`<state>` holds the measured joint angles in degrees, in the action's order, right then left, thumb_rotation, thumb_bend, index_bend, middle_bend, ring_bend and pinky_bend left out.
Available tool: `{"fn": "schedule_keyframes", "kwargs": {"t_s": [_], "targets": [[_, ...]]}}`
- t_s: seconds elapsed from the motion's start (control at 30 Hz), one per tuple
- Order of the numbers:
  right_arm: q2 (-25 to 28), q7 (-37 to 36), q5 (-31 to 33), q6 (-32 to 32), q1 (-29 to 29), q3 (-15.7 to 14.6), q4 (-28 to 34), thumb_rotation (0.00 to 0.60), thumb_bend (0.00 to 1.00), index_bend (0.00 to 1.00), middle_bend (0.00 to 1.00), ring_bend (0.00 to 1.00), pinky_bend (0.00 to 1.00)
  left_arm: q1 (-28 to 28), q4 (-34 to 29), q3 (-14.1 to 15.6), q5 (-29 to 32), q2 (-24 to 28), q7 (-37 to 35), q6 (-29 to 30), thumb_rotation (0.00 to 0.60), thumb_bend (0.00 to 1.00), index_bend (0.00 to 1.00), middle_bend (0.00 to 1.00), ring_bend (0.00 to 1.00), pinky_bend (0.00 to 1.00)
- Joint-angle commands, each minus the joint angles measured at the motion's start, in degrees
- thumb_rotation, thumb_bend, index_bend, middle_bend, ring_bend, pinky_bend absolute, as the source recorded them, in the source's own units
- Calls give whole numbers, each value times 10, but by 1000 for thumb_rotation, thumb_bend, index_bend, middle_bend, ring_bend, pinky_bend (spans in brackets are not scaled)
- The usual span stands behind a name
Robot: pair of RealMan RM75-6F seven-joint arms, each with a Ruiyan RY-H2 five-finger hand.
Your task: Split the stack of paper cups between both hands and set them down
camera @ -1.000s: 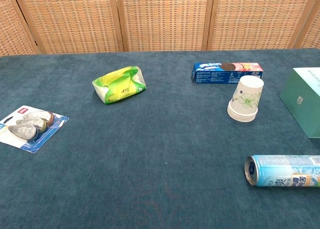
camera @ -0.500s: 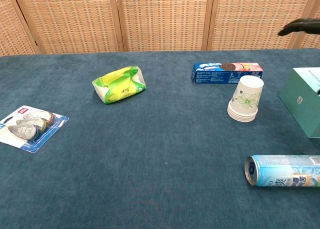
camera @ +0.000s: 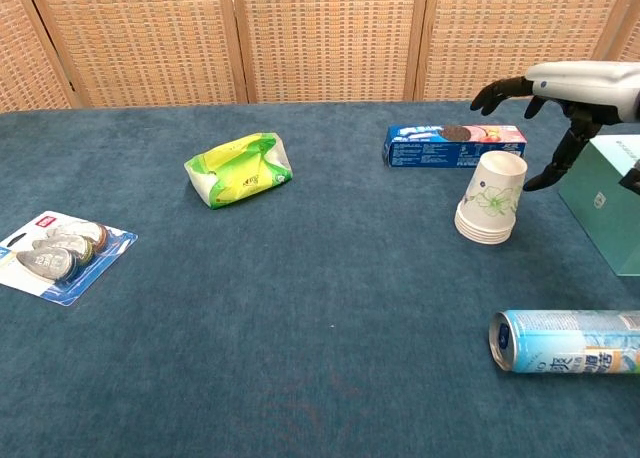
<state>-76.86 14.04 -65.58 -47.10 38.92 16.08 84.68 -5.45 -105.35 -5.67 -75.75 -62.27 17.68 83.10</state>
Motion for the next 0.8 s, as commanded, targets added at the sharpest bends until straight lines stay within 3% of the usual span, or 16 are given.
{"fn": "schedule_keyframes", "kwargs": {"t_s": [0.03,0.47,0.7,0.8], "targets": [[-15,-5,9,3,10,-5,-22,600,186,245,295,137,292,-1,0,-1,3,1,-1,-1,600,127,0,0,0,0],[-47,-20,24,15,30,-23,-69,600,302,359,405,271,416,-8,4,-2,22,3,-3,-11,600,127,0,0,0,0],[-66,-55,18,4,31,-21,-94,600,397,532,556,404,534,-11,5,0,25,1,0,-12,600,128,0,0,0,0],[-64,-79,7,-4,27,-20,-89,600,416,544,569,418,555,-13,6,0,26,0,2,-16,600,128,0,0,0,0]]}}
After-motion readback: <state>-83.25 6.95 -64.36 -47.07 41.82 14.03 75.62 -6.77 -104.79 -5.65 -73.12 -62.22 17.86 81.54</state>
